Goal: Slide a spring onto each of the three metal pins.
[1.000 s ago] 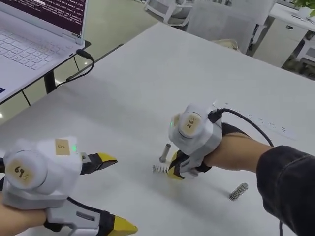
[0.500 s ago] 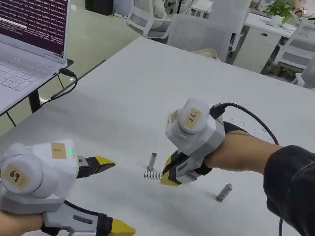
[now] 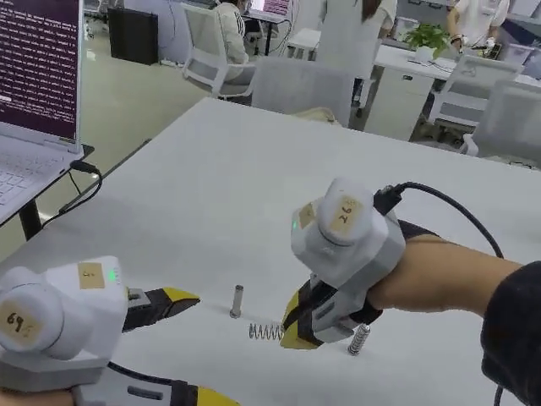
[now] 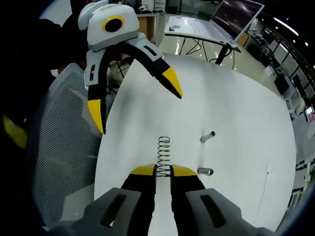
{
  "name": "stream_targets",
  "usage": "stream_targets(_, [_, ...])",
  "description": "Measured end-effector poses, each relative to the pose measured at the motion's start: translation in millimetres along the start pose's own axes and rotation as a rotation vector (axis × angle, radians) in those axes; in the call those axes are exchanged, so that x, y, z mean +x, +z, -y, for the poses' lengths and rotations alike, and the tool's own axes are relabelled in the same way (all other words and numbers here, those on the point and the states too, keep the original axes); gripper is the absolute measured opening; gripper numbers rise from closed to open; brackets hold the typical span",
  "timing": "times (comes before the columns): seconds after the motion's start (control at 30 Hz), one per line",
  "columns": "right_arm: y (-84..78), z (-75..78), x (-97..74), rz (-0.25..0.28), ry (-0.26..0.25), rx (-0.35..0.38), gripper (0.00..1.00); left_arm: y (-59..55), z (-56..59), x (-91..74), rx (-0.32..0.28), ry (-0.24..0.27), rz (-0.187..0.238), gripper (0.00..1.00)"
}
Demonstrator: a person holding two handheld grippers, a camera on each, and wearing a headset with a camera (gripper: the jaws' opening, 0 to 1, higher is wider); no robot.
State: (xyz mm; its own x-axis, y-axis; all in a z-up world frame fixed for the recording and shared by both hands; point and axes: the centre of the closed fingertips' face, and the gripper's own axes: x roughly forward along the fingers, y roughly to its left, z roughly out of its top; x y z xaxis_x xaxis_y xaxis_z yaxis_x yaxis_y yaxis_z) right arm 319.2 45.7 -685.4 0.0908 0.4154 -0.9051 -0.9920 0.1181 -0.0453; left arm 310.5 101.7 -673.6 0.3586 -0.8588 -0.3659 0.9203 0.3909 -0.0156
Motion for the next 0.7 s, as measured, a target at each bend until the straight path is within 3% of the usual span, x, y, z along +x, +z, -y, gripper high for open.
stream_targets(0.4, [-12.7, -21.6, -31.8, 0.012, -0.028, 0.01, 0.08, 26.1, 30.3, 14.5, 0.04, -0.091, 0.032, 0.62])
stream_targets(0.7, [-12.9, -35.3, -41.8, 0.017, -0.024, 0.001, 0.08, 38.1, 46.4, 18.2, 0.069, -0.148, 0.033, 0.49])
